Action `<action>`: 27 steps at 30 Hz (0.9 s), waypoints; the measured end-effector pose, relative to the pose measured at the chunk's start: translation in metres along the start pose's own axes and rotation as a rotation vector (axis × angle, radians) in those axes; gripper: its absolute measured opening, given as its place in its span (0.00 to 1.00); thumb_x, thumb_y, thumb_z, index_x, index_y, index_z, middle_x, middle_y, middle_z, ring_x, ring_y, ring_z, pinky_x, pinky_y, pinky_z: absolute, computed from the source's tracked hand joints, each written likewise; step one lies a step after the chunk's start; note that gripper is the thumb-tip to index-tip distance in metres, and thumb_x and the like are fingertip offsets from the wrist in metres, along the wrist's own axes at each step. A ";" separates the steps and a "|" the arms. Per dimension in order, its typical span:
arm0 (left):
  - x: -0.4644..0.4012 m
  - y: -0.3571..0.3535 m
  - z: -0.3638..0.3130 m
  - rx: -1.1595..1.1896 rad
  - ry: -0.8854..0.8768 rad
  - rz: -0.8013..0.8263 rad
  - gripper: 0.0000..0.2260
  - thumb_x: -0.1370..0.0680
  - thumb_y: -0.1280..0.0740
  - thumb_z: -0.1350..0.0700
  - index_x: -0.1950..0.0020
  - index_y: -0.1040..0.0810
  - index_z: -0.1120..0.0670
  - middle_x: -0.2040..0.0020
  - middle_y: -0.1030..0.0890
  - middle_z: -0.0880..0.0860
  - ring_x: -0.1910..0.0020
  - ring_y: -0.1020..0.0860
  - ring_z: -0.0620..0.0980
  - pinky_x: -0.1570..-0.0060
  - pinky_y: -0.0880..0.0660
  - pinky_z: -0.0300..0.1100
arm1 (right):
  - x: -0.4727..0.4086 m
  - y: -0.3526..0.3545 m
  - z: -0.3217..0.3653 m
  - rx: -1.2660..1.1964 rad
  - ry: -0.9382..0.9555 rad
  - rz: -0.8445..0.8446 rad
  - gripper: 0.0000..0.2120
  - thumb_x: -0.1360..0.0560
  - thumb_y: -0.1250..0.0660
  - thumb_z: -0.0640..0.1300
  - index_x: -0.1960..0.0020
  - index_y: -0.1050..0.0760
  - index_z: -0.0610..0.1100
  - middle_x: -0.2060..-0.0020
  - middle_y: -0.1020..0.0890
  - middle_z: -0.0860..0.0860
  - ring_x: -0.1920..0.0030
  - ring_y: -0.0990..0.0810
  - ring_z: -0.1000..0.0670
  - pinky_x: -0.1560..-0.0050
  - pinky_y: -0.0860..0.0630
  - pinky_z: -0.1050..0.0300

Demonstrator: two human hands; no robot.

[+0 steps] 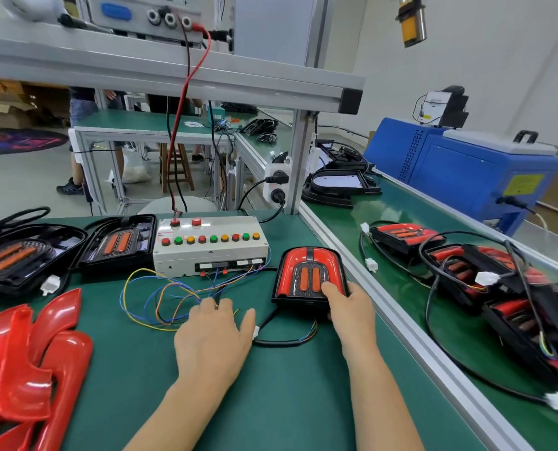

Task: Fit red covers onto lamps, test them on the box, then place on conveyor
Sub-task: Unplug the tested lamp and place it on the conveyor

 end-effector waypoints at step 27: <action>-0.002 -0.023 -0.045 1.405 0.277 0.177 0.28 0.29 0.35 0.68 0.30 0.33 0.55 0.39 0.25 0.49 0.52 0.24 0.46 0.54 0.30 0.40 | 0.001 0.001 -0.001 -0.193 -0.151 0.241 0.11 0.28 0.34 0.44 0.50 0.22 0.38 0.62 0.18 0.47 0.66 0.19 0.50 0.63 0.19 0.56</action>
Point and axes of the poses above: each hand's wrist, its own x-axis away from the middle knuckle, its own y-axis out of the back of the hand, z = x × y, the point moved 4 cm from there along -x, towards the middle knuckle
